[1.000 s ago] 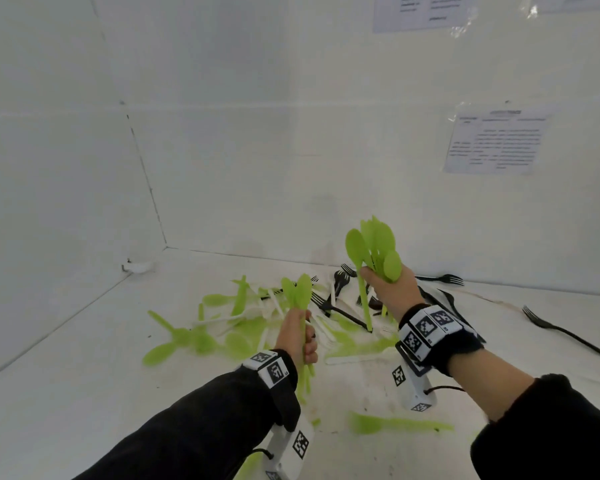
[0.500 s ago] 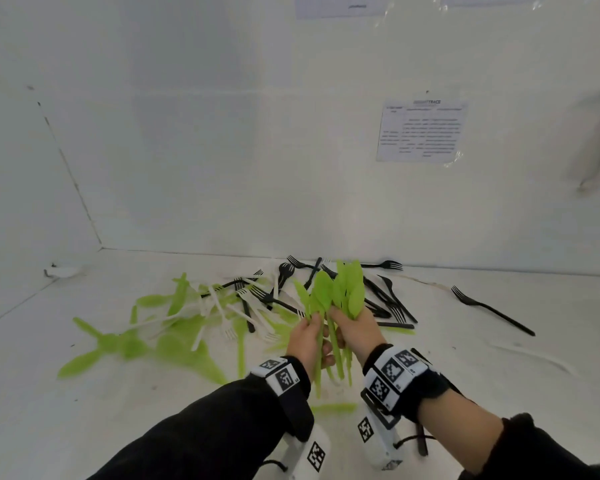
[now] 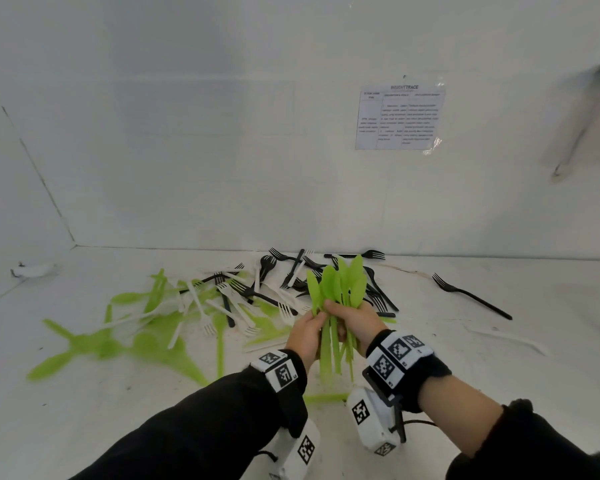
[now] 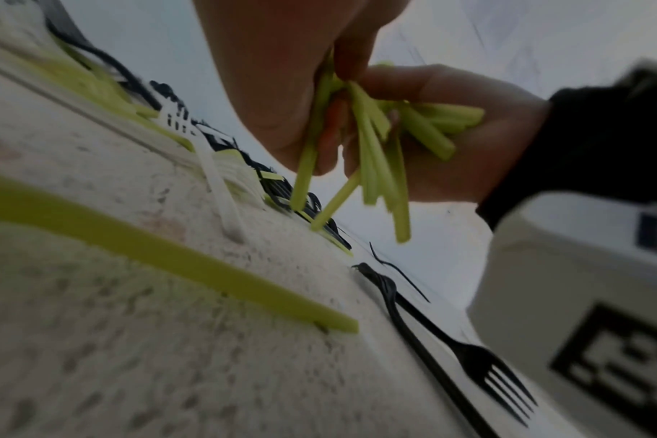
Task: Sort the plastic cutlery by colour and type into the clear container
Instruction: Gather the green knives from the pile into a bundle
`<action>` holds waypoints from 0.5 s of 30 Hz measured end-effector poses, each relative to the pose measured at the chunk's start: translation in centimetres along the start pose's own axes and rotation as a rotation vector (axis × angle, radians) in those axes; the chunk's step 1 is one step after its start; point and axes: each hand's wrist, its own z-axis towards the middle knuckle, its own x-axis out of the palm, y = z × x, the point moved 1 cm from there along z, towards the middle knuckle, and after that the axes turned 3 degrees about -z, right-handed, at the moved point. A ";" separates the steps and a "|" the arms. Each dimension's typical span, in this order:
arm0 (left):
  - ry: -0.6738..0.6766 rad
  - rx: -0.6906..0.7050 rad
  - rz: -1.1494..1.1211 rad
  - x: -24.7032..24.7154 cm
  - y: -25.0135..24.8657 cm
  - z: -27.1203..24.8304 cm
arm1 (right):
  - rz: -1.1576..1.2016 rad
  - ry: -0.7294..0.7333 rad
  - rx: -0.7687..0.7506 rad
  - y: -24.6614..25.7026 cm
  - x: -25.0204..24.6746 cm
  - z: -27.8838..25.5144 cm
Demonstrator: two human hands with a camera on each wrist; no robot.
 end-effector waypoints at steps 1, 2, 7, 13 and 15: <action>0.009 -0.002 -0.013 -0.1 -0.1 0.1 | 0.002 0.007 -0.005 0.0 0.0 0.1; 0.007 -0.001 -0.005 -0.3 -0.1 0.3 | 0.003 0.012 -0.012 0.0 0.0 0.1; 0.004 0.012 0.086 -0.9 0.3 1.1 | -0.001 0.021 -0.058 0.1 -0.1 0.2; -0.140 -0.003 0.088 -1.4 0.0 1.1 | -0.098 -0.040 -0.158 0.1 -0.6 0.3; -0.190 0.028 0.096 -1.6 0.1 1.2 | -0.091 -0.049 -0.175 0.2 -0.8 0.3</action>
